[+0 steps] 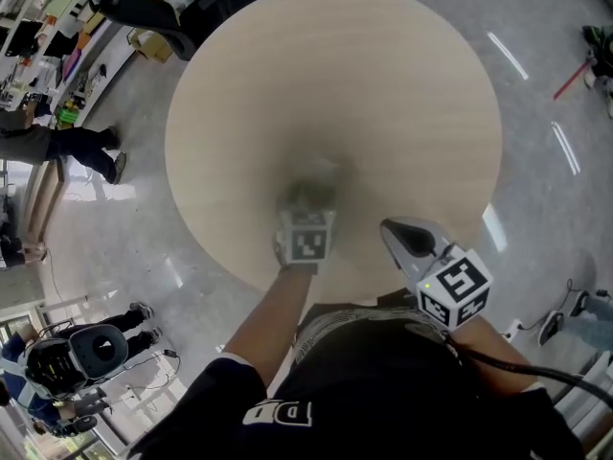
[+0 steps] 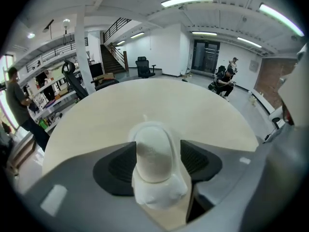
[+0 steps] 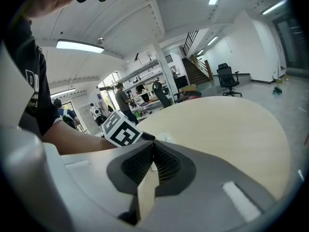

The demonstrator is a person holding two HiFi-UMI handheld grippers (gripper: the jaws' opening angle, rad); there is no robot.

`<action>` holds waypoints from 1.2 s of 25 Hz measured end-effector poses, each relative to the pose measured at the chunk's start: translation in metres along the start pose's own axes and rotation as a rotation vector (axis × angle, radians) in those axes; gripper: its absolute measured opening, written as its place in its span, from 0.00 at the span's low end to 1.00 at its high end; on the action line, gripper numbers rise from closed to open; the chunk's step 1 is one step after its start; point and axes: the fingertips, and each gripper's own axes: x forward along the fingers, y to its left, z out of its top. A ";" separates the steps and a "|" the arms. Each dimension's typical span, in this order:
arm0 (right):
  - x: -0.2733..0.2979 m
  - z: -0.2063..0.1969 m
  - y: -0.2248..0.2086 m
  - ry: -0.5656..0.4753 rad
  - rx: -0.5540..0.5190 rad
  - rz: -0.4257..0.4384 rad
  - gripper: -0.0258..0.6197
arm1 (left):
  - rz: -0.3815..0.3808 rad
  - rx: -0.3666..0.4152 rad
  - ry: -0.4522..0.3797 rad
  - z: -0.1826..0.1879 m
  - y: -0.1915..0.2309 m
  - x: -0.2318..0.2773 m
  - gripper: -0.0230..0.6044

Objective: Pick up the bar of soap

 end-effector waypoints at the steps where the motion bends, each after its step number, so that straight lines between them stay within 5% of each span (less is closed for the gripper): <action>1: -0.002 -0.001 -0.003 -0.001 0.002 -0.003 0.05 | 0.015 0.019 0.004 0.000 0.001 0.003 0.51; 13: -0.013 0.000 -0.008 -0.013 0.017 -0.038 0.05 | 0.034 -0.012 0.038 -0.001 0.007 0.017 0.51; 21: -0.002 0.000 0.000 -0.017 0.024 -0.063 0.05 | -0.034 0.007 0.012 0.003 0.016 0.026 0.47; 30: 0.024 0.013 0.010 -0.032 0.001 -0.083 0.05 | -0.128 -0.070 -0.072 0.023 0.039 0.002 0.46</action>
